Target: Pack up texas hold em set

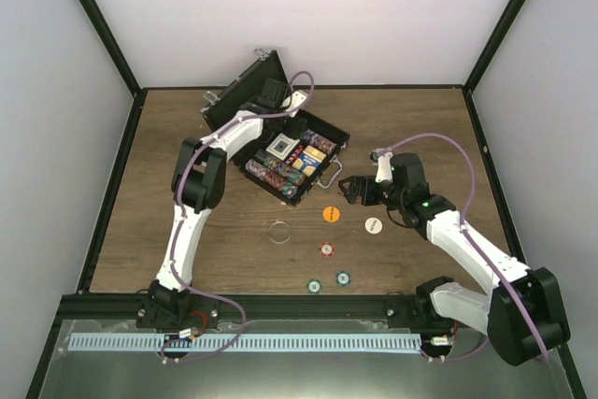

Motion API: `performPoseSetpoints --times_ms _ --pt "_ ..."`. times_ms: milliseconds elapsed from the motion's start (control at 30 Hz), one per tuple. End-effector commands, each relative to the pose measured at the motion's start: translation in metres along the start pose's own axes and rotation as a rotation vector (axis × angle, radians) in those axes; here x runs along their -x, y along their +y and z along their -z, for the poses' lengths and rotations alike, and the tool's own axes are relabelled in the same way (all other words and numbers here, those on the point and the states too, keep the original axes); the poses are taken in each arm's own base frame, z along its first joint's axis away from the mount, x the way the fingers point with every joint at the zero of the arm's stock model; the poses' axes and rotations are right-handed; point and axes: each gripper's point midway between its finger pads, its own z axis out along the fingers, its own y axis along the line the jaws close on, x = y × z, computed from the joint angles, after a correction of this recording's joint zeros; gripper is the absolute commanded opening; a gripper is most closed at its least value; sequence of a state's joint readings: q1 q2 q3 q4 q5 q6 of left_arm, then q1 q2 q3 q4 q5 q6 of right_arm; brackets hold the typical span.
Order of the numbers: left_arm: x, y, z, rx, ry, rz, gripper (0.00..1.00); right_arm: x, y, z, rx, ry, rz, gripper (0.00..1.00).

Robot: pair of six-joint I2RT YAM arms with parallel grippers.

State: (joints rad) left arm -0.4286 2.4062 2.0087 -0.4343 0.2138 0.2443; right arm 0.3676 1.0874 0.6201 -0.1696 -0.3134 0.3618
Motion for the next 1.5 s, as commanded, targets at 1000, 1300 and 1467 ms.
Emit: performPoseSetpoints --times_ms 1000,1300,1467 --pt "-0.112 0.032 0.331 0.449 -0.191 0.526 1.0 -0.067 -0.089 0.007 -0.527 0.288 -0.286 0.95" --pt "-0.148 0.043 0.332 0.579 -0.153 0.495 1.0 -0.104 -0.088 0.0 -0.636 0.402 -0.325 0.93" --pt "-0.152 0.04 0.331 0.574 -0.17 0.497 1.0 -0.106 -0.083 -0.006 -0.637 0.428 -0.319 0.88"
